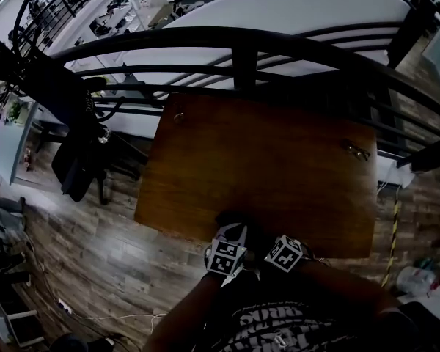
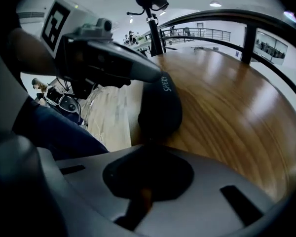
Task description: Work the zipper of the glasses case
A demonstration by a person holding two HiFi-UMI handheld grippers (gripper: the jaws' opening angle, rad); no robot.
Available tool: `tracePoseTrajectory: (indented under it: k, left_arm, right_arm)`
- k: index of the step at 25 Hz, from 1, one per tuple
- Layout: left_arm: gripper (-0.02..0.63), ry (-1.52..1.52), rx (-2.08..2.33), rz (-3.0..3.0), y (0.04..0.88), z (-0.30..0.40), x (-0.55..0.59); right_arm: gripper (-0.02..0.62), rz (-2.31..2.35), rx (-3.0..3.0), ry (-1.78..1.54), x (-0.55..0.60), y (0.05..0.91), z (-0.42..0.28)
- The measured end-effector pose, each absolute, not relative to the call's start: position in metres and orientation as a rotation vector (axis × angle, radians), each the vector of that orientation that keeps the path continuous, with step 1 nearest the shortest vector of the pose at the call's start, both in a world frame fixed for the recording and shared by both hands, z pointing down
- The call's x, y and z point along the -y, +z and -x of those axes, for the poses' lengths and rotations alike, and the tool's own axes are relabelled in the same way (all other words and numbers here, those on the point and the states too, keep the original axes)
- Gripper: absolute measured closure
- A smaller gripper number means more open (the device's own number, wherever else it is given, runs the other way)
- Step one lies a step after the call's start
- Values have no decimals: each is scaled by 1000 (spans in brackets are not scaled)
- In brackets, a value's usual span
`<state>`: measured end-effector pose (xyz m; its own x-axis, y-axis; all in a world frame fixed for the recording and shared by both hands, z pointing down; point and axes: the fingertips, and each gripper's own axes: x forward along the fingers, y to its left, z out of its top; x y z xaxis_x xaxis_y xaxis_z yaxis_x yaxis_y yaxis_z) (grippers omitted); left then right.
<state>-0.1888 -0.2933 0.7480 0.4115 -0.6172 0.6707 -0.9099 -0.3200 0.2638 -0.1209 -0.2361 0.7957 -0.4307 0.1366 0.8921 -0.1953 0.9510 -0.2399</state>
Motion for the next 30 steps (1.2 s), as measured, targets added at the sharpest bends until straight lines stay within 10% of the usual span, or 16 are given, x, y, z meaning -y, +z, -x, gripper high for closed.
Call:
tracePoseTrajectory:
  k: [13, 30]
  left_arm:
    - [598, 724, 1242, -2154, 766, 193, 296]
    - [598, 587, 1168, -2028, 769, 204, 297]
  right_arm:
    - [597, -138, 2003, 302, 235, 809, 134]
    - [595, 452, 1926, -563, 316, 815, 188]
